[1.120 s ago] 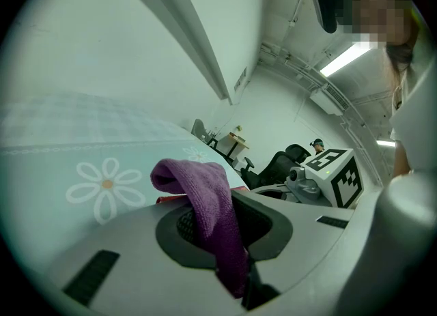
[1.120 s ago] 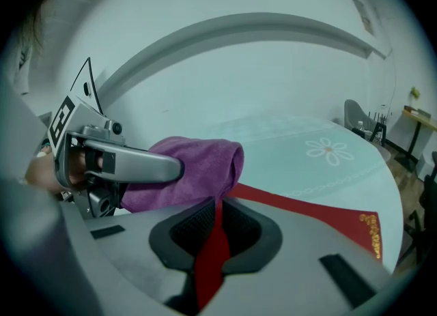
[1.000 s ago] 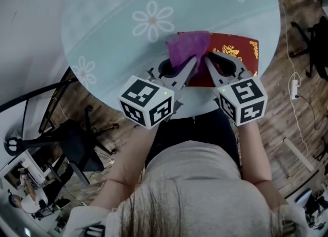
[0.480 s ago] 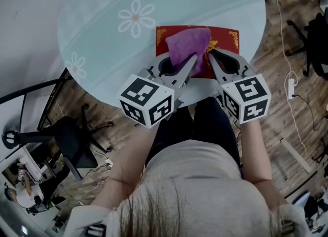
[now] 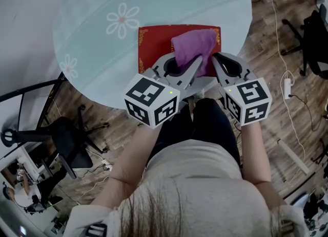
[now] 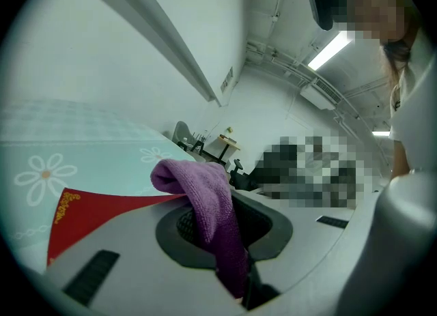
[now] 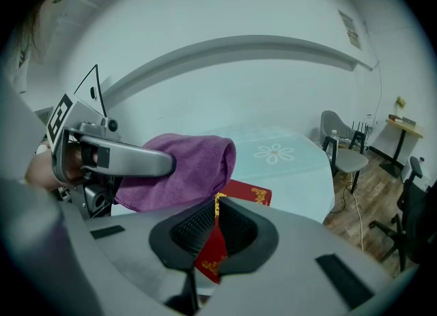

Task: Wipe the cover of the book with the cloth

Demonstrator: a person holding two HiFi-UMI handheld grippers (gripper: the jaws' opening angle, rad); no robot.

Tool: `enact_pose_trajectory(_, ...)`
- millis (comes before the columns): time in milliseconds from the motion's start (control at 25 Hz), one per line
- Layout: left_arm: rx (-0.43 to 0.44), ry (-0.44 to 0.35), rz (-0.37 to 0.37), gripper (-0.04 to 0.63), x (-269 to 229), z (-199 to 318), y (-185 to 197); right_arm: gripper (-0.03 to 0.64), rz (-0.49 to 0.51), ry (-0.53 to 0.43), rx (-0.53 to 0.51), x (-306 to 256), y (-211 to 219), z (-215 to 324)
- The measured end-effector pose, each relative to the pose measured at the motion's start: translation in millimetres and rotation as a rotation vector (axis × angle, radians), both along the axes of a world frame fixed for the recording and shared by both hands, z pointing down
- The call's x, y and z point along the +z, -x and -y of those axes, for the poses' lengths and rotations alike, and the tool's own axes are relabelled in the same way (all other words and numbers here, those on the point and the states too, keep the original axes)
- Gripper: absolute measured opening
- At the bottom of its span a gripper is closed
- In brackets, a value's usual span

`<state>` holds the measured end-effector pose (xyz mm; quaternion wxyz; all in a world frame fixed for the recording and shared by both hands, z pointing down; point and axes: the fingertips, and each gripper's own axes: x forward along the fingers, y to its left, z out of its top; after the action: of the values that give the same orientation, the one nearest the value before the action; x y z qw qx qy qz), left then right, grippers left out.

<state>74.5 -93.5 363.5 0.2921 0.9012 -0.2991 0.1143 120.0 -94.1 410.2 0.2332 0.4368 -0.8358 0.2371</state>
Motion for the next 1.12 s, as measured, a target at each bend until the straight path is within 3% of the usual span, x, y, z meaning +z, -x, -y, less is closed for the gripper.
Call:
enact_pose_trajectory(600, 0.031, 0.063, -0.017, 0.063, 18, -14, -60, 0.025, 0.014, 0.032, 0.019, 14, -53, -12)
enact_pose_trajectory(1120, 0.005, 0.163, 0.028, 0.063, 58, -19, -65, 0.025, -0.003, 0.106, -0.046, 40, -55, -22)
